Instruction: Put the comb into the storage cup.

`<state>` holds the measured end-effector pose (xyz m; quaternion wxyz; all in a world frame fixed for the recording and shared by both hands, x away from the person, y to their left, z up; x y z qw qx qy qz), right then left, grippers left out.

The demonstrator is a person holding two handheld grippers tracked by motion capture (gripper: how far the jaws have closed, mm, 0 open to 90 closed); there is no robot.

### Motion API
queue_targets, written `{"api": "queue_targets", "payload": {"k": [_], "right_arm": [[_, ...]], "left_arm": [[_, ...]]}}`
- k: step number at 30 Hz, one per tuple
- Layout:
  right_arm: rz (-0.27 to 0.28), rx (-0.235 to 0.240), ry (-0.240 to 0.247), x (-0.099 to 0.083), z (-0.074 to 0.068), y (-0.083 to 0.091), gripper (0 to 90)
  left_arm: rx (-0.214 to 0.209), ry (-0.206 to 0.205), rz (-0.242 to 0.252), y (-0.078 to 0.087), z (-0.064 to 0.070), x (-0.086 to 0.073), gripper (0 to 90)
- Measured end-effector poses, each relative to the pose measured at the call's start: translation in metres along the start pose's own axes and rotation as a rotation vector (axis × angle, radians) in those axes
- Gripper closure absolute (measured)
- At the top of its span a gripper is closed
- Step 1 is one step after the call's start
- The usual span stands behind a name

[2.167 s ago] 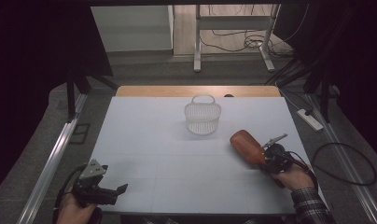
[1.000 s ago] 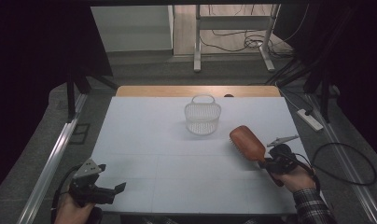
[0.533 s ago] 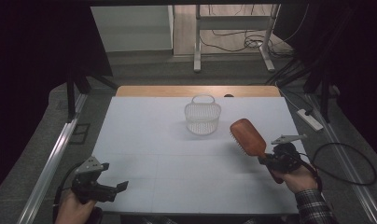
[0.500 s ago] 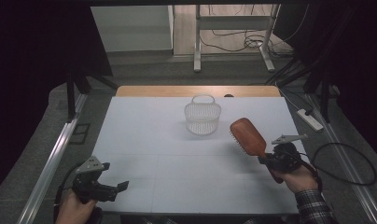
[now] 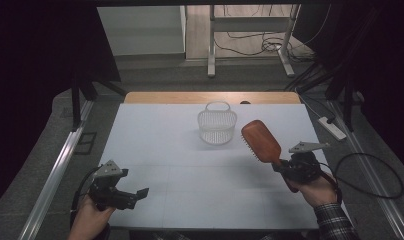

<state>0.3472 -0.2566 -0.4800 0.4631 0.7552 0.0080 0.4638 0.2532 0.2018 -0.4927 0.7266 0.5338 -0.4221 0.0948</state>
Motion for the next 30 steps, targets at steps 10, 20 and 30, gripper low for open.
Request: {"api": "queue_targets", "payload": {"k": [10, 20, 30], "right_arm": [[0.044, 0.023, 0.033, 0.012, -0.014, -0.001, 72.0], [0.040, 0.045, 0.064, 0.017, -0.027, -0.009, 71.9], [0.046, 0.061, 0.105, 0.022, -0.041, -0.018, 71.9]], "left_arm": [[-0.059, 0.019, 0.020, -0.009, 0.006, 0.022, 0.0], [-0.085, -0.038, 0.028, -0.020, 0.013, 0.041, 0.0], [-0.102, -0.079, 0.022, -0.036, 0.021, 0.054, 0.0]]}}
Point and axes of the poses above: each handheld gripper's, and its own axes: y roughly backward along the jaws, x roughly out of its top, z roughly to its right, the point moved 6 cm from there along -y, roughly forward along the jaws, and after that the axes turned 9 degrees about x, right-handed, at the moved point
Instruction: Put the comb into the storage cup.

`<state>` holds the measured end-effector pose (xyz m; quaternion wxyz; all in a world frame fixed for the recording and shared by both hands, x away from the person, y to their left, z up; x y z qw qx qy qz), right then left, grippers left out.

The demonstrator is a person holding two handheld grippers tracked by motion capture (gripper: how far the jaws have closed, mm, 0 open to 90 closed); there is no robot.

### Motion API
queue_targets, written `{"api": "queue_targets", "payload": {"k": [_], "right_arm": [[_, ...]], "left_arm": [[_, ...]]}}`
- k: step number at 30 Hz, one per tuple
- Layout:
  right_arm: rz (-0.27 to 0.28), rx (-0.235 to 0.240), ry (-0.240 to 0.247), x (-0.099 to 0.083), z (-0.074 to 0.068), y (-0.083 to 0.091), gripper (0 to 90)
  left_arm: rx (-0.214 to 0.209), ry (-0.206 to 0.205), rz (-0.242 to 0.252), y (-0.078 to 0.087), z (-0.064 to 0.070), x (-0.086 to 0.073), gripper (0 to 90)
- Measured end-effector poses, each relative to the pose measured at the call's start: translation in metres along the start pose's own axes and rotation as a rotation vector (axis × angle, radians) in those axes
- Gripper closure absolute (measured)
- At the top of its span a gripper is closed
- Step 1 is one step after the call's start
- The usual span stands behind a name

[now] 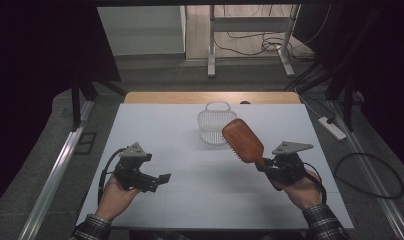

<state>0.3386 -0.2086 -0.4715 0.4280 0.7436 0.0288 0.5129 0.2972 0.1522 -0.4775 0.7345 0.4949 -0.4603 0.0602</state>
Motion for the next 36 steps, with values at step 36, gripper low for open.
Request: {"api": "queue_targets", "payload": {"k": [36], "right_arm": [[0.063, 0.100, 0.064, 0.017, -0.044, -0.016, 71.9]], "left_arm": [[-0.218, 0.053, 0.029, -0.041, 0.034, 0.055, 0.0]]}}
Point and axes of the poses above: each handheld gripper's, and its own axes: y roughly backward along the jaws, x roughly out of its top, z roughly to its right, the point moved 6 cm from there along -y, roughly forward along the jaws, and after that the axes turned 9 degrees about x, right-handed, at the moved point
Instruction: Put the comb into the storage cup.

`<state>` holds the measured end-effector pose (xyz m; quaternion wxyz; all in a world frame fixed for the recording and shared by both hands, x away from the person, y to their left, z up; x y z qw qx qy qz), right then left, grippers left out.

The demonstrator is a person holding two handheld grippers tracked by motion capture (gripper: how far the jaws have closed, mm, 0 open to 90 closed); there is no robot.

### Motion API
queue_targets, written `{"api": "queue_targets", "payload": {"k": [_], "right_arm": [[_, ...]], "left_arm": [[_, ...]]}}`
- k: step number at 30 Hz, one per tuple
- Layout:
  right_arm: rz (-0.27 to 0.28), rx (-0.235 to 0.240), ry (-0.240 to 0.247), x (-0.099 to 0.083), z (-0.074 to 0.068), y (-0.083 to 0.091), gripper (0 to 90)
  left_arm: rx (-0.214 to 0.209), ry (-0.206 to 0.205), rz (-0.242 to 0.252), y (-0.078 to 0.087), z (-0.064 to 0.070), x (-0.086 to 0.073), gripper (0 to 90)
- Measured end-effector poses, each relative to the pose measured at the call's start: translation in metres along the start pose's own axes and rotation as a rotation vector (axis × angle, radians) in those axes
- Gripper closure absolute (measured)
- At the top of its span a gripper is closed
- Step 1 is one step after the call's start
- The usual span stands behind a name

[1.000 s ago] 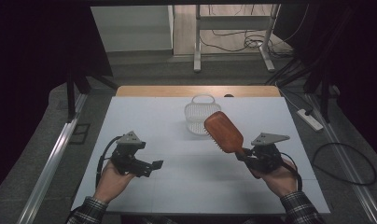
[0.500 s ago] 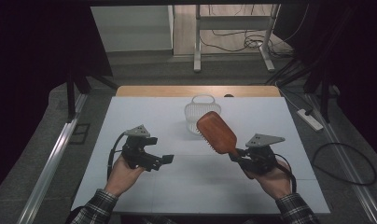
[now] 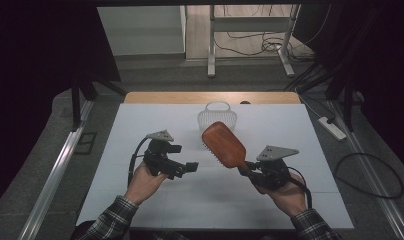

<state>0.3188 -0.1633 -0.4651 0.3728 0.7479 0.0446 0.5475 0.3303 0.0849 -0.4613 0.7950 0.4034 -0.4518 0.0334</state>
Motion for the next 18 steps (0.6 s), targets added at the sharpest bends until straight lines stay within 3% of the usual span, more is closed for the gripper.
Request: {"api": "queue_targets", "payload": {"k": [18], "right_arm": [[0.015, 0.043, 0.026, 0.004, -0.017, -0.010, 71.9]], "left_arm": [[-0.083, 0.017, 0.006, -0.016, 0.013, 0.017, 0.0]]}}
Point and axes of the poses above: each handheld gripper's, and its own axes: y roughly backward along the jaws, x roughly out of its top, z roughly to its right, the point moved 6 cm from there along -y, roughly forward along the jaws, and after that the axes turned 9 degrees about x, right-handed, at the moved point
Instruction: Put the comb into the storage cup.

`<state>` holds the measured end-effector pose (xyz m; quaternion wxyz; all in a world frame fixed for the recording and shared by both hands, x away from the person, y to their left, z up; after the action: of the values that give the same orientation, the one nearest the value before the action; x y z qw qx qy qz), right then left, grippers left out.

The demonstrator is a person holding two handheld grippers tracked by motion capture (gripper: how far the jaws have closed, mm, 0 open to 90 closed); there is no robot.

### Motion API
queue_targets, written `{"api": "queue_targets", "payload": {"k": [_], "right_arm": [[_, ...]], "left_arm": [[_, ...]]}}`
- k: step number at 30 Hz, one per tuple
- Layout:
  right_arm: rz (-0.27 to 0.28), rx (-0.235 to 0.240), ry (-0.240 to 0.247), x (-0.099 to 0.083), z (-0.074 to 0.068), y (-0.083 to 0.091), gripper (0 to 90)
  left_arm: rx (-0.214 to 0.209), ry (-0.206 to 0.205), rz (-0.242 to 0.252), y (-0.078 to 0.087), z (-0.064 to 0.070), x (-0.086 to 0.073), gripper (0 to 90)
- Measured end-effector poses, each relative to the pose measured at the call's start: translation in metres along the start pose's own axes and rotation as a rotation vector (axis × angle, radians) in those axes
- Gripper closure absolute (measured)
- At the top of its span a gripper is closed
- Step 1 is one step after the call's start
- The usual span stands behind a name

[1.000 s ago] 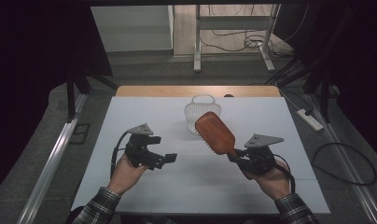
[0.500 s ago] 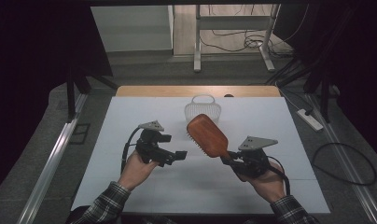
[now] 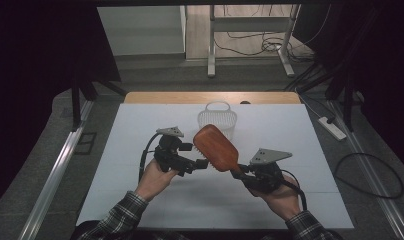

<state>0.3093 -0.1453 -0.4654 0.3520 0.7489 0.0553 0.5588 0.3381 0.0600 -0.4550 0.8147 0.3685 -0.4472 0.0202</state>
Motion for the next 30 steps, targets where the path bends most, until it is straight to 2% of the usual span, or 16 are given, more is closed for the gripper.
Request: {"api": "queue_targets", "payload": {"k": [18, 22, 24, 27, 30], "right_arm": [[0.003, 0.029, 0.030, 0.003, -0.014, -0.009, 71.9], [0.005, 0.030, 0.038, 0.003, -0.016, -0.010, 71.9], [0.004, 0.035, 0.041, 0.003, -0.016, -0.011, 71.9], [0.005, 0.035, 0.050, 0.003, -0.018, -0.011, 71.9], [0.005, 0.032, 0.057, 0.004, -0.018, -0.011, 71.9]], "left_arm": [[-0.049, 0.045, -0.011, -0.012, 0.004, 0.008, 0.0], [-0.048, 0.055, -0.014, -0.014, 0.005, 0.009, 0.1], [-0.045, 0.061, -0.012, -0.014, 0.004, 0.009, 1.5], [-0.050, 0.070, -0.010, -0.013, 0.004, 0.008, 9.1], [-0.087, 0.096, 0.000, -0.011, 0.003, 0.008, 17.7]]}}
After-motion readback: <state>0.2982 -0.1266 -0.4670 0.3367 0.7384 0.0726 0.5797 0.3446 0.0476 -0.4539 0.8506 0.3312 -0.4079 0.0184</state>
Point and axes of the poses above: each handheld gripper's, and its own axes: y roughly backward along the jaws, x roughly out of its top, z roughly to its right, the point moved 6 cm from there along -y, roughly forward along the jaws, and after that the axes turned 9 degrees about x, right-handed, at the moved point
